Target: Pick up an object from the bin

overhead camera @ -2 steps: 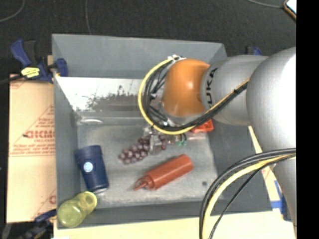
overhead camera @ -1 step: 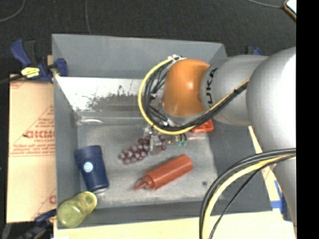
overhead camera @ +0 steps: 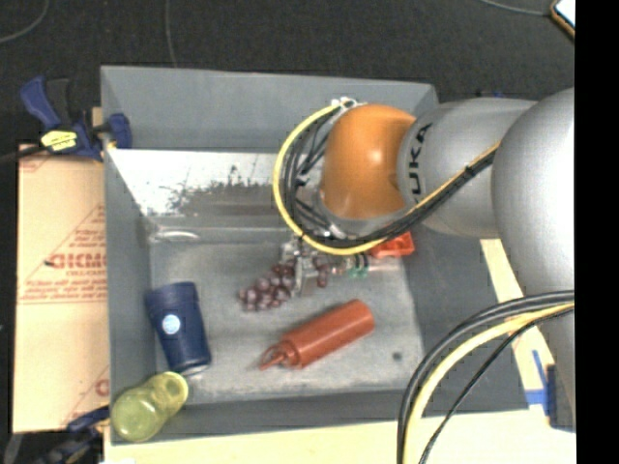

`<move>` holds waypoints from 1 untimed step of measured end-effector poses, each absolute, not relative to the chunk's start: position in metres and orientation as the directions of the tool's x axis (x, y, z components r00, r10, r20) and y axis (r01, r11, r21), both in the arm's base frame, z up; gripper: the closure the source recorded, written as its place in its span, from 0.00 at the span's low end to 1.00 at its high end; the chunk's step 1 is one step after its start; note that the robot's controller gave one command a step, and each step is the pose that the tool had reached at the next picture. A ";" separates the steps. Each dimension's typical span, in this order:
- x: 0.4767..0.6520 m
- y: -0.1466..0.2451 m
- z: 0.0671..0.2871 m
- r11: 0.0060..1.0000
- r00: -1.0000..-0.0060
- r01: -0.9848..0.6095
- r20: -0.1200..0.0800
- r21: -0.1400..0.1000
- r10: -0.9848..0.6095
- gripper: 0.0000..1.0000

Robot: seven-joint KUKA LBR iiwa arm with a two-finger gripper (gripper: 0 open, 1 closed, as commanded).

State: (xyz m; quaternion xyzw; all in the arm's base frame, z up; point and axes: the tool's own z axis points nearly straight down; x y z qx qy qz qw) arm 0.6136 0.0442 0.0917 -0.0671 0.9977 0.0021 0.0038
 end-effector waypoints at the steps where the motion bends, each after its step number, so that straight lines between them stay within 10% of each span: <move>1: 0.615 0.044 0.125 0.991 -0.991 -0.133 -0.014 0.003 -0.133 1.00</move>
Offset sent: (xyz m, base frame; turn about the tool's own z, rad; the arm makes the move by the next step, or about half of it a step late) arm 0.0014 -0.0001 0.0577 0.0005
